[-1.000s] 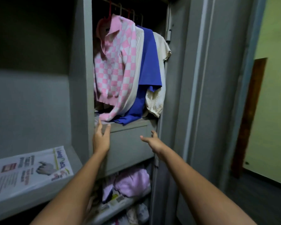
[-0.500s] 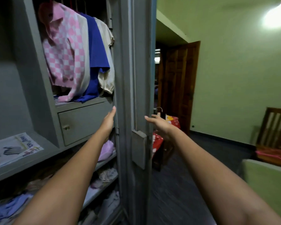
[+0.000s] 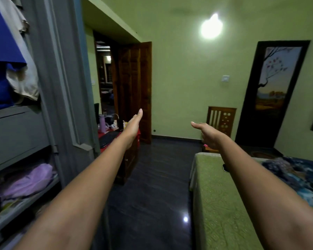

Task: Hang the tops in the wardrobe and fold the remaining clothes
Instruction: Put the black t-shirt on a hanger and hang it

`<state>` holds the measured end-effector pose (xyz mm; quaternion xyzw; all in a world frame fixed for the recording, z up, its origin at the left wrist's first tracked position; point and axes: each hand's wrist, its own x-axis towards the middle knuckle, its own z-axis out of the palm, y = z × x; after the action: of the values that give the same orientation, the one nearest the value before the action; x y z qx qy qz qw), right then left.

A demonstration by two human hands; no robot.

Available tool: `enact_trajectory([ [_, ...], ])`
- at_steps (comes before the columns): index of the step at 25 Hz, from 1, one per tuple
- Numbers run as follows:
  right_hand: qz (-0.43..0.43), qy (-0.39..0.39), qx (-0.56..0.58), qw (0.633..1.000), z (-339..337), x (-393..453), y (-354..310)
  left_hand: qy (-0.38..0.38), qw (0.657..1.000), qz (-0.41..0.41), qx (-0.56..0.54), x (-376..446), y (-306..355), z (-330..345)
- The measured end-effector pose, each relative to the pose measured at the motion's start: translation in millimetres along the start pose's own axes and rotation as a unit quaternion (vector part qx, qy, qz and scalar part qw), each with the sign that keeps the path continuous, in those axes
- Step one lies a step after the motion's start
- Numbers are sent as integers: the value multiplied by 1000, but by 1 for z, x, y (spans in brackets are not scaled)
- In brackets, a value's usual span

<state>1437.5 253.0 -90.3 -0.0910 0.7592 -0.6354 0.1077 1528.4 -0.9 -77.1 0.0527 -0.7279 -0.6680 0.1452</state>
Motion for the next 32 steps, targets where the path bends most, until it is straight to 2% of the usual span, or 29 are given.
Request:
enact_trajectory([
  [8, -4, 39, -16, 999, -45, 85, 15, -24, 999, 28, 4, 92, -3, 60],
  [13, 0, 39, -48, 998, -62, 191, 2, -15, 1000, 24, 3, 206, -21, 73],
  [17, -17, 70, -34, 997, -76, 289, -24, -17, 999, 30, 21, 326, -16, 74],
  [25, 10, 76, -32, 997, -82, 462, -9, -61, 998, 9, 34, 506, -67, 109],
  [32, 0, 81, -30, 996, -115, 656, -2, -54, 997, 44, 39, 700, -96, 154],
])
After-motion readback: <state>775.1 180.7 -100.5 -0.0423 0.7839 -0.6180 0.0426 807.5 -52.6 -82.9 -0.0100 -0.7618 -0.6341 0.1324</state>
